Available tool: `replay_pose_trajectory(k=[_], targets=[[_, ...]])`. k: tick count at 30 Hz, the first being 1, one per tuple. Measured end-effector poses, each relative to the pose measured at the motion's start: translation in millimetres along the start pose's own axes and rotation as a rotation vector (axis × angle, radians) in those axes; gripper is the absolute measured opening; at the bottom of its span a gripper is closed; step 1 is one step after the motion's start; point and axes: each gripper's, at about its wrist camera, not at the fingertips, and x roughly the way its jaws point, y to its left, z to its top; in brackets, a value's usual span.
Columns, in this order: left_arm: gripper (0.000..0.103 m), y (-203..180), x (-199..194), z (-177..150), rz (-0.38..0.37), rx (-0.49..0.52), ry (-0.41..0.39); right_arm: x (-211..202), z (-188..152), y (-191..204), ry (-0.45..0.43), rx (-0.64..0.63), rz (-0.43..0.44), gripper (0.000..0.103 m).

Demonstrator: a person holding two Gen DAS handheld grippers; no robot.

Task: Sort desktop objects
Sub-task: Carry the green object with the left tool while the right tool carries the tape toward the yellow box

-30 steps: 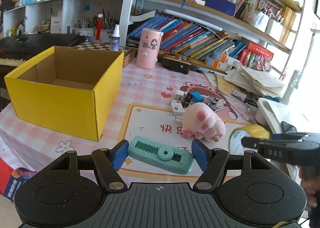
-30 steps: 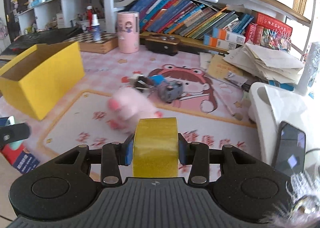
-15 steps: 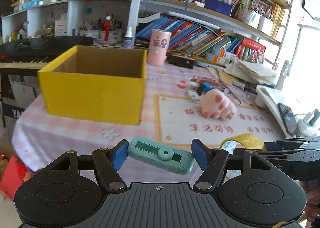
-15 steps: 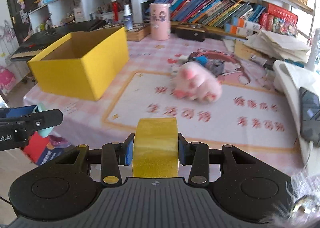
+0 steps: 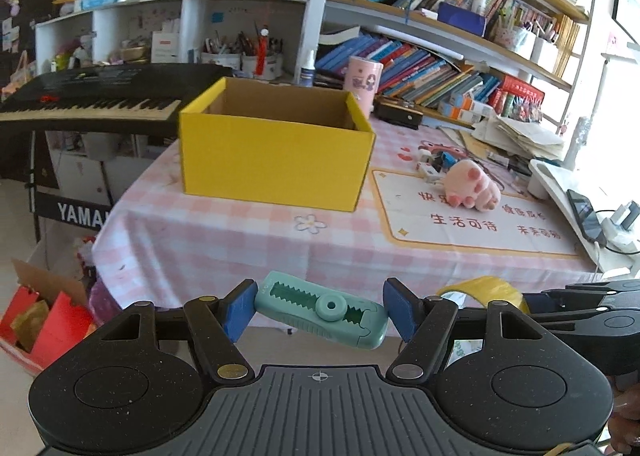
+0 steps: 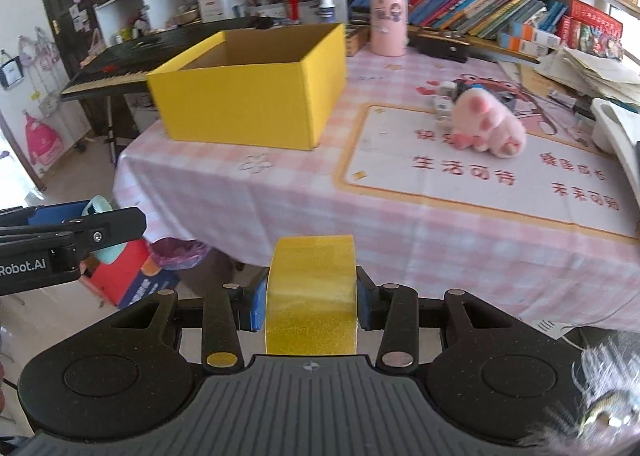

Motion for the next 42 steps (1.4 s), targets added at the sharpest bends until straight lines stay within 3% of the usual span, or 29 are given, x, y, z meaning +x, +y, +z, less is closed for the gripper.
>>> replay_pose_trajectory(k=[26, 34, 42], targets=[[0.070, 67, -34, -2, 0.097, -0.093, -0.071, 13, 14, 91, 0.003, -0.156, 0.122, 0.039], [0.070, 78, -27, 26, 0.114, -0.106, -0.124, 24, 44, 96, -0.036, -0.132, 0.164, 0.039], [0.070, 71, 0, 74, 0.108, -0.081, -0.211, 27, 102, 80, -0.142, -0.106, 0.167, 0.039]])
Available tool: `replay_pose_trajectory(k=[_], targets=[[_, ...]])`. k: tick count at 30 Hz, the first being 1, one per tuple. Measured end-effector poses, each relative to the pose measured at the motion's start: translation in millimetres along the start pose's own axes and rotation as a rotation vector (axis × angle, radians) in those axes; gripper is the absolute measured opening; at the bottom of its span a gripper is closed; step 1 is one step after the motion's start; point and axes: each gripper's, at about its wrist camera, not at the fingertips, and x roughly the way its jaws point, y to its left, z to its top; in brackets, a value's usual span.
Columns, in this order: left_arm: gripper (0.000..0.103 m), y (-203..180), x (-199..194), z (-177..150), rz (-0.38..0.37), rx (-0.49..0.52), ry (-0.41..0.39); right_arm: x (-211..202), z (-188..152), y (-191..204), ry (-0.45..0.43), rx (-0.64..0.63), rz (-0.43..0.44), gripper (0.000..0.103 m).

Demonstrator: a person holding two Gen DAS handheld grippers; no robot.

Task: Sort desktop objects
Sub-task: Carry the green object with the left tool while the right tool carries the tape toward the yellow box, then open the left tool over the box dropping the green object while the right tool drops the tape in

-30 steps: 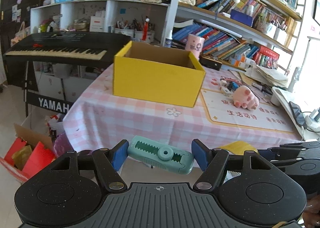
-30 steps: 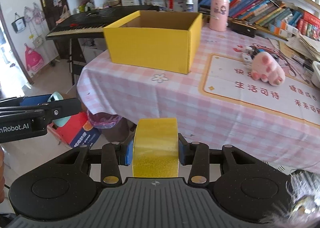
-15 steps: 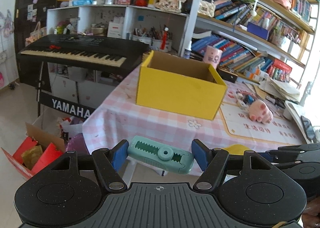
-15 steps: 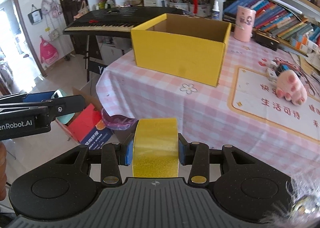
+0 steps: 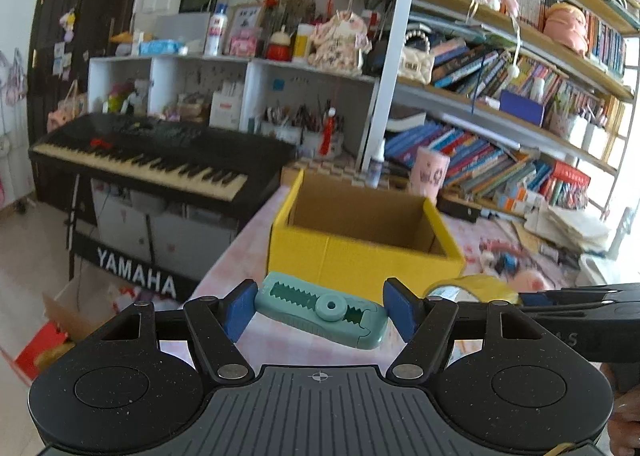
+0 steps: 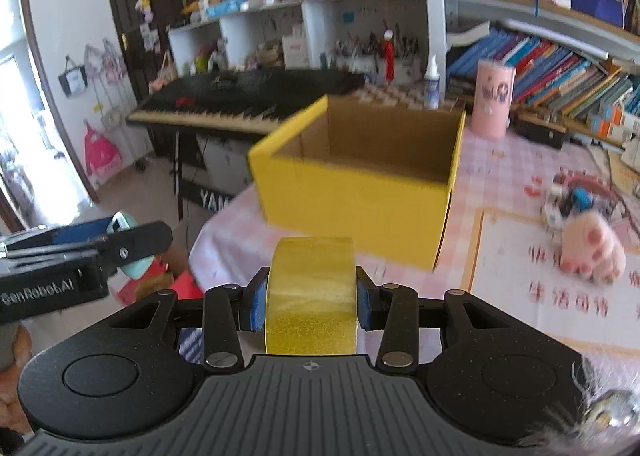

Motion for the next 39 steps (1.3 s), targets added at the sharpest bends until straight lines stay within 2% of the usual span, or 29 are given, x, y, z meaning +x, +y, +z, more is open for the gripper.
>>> replay_pose_trajectory(k=[9, 15, 21, 28, 39], targets=[[0.070, -32, 67, 53, -0.005, 0.062, -0.047, 22, 66, -46, -0.128, -0.002, -0.026, 0.039], [0.070, -56, 114, 75, 0.010, 0.096, -0.045, 49, 95, -80, -0.155, -0.003, -0.030, 0.039], [0.070, -67, 156, 76, 0.054, 0.126, -0.003, 85, 120, -110, -0.131, -0.028, -0.042, 0.039], [0.070, -74, 206, 66, 0.095, 0.183, 0.107, 126, 139, -131, -0.087, -0.057, -0.024, 0.039], [0.070, -84, 255, 50, 0.116, 0.248, 0.251, 193, 153, -126, 0.029, -0.220, 0.047, 0.039]])
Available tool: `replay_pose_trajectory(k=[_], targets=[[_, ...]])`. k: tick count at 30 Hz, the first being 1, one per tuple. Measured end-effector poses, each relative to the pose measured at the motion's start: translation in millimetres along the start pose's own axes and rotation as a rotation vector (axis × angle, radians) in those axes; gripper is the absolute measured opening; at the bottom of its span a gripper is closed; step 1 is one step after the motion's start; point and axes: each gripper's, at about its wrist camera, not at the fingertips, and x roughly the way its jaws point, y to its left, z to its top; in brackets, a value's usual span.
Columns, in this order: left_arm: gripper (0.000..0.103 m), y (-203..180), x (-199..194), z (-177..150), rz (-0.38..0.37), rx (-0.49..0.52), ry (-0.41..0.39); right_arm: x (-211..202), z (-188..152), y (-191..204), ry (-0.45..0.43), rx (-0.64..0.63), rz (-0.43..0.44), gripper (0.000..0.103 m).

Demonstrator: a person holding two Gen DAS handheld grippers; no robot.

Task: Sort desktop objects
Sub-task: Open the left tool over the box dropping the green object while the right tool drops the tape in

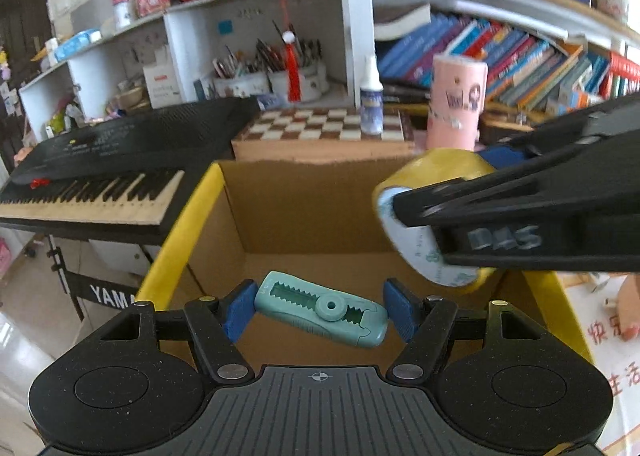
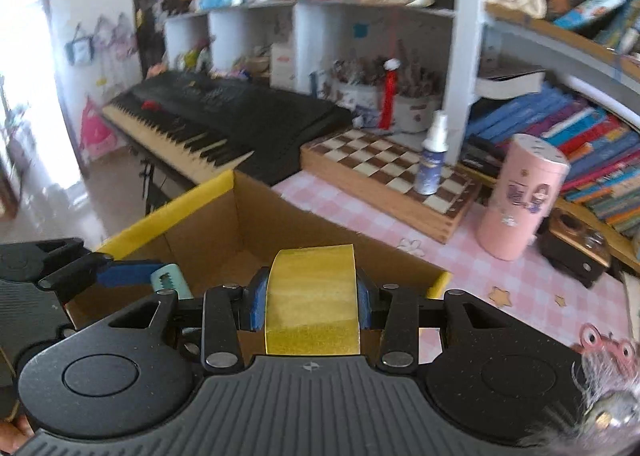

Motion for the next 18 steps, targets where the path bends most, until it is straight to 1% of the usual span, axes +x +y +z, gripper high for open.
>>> replay_pose_trajectory(k=[4, 7, 9, 12, 14, 15, 18], targets=[[0.071, -5, 10, -4, -0.010, 0.016, 0.048, 27, -1, 6, 0.076, -0.076, 0.013, 0.039], [0.071, -9, 13, -7, -0.015, 0.025, 0.066, 42, -6, 7, 0.134, -0.113, 0.023, 0.039], [0.071, -10, 16, -8, -0.017, 0.021, 0.076, 49, -10, 7, 0.164, -0.119, 0.036, 0.039], [0.072, -11, 17, -9, -0.013, 0.022, 0.080, 54, -16, 3, 0.196, -0.090, 0.052, 0.039], [0.072, -12, 14, -10, -0.010, 0.030, 0.062, 54, -17, 3, 0.190, -0.095, 0.049, 0.039], [0.077, -12, 12, -9, -0.004, 0.033, 0.055, 53, -17, 3, 0.186, -0.088, 0.045, 0.039], [0.078, -11, 1, -7, 0.015, 0.037, 0.020, 44, -15, -1, 0.147, -0.040, 0.049, 0.041]])
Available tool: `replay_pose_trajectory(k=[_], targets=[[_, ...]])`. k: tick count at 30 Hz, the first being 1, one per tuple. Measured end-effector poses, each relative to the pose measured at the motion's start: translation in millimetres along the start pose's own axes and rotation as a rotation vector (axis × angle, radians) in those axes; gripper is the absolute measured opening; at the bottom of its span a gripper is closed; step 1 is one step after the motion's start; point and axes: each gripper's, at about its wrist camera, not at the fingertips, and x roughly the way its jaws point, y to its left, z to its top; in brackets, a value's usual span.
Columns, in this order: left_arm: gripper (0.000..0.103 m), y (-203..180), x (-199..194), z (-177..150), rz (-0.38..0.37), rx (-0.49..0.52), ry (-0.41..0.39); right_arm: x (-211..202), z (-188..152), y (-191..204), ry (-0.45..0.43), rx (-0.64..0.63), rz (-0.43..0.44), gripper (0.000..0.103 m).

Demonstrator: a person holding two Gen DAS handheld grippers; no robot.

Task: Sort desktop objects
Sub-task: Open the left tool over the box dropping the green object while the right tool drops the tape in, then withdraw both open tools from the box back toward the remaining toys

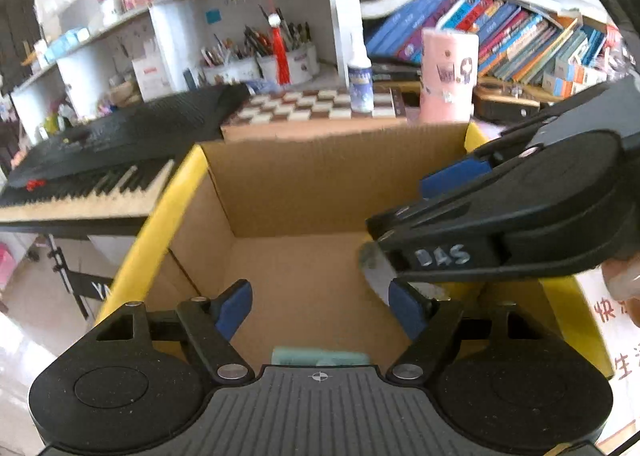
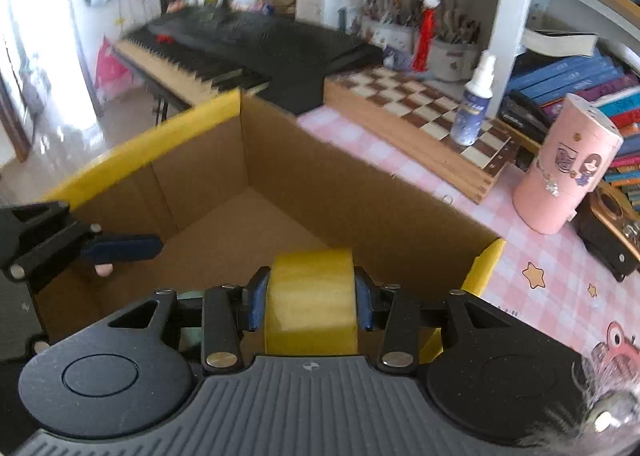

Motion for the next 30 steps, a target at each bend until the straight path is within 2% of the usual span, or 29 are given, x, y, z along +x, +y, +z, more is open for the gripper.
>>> replay_pose_trajectory(k=[5, 9, 15, 21, 30], targets=[[0.081, 10, -35, 1, 0.034, -0.034, -0.102, -35, 0, -4, -0.101, 0.051, -0.035, 0.044], [0.083, 24, -67, -2, 0.062, -0.098, -0.175, -73, -7, -6, -0.188, 0.093, -0.085, 0.045], [0.083, 44, -106, -16, 0.080, -0.178, -0.232, -123, -31, 0, -0.285, 0.152, -0.181, 0.044], [0.083, 51, -143, -38, 0.094, -0.218, -0.316, -164, -61, 10, -0.320, 0.232, -0.239, 0.044], [0.083, 66, -187, -79, 0.082, -0.245, -0.312, -202, -109, 55, -0.328, 0.300, -0.310, 0.044]])
